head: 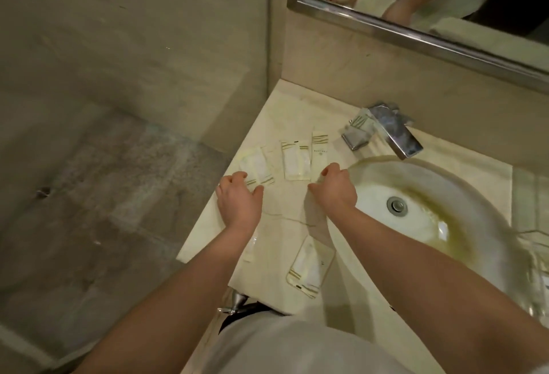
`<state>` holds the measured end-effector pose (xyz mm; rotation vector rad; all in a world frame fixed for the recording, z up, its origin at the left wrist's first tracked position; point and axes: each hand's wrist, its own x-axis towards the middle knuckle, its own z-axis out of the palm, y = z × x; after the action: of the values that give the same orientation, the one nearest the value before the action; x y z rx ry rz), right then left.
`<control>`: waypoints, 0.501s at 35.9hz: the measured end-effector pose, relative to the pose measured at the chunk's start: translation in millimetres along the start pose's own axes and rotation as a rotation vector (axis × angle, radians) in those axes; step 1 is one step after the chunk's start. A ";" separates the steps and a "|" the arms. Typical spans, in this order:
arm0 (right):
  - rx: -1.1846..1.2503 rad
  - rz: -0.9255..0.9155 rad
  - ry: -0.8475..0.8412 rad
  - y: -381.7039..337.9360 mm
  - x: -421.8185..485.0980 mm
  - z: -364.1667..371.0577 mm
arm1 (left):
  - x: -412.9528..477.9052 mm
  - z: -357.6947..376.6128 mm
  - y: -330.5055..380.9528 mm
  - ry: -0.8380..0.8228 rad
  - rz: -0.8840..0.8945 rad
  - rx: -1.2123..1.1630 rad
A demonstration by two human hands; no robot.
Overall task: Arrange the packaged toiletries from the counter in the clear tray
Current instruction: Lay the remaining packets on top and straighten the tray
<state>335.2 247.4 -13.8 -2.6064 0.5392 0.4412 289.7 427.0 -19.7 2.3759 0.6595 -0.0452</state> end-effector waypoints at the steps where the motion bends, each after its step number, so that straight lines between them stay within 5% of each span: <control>1: 0.038 0.030 -0.014 0.3 2.3 0.9 | 6.8 0.8 4.1 -0.003 -0.020 -0.005; 10: 0.336 0.113 -0.090 19.4 6.4 0.1 | 46.7 10.9 27.8 -0.019 -0.088 0.165; 18: 0.830 0.272 -0.071 37.9 -18.9 -13.0 | 52.7 10.5 20.2 -0.104 -0.088 -0.120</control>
<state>304.9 215.4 -8.8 -1.7269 0.8409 0.3006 346.5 431.0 -26.3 2.2133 0.6964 -0.1618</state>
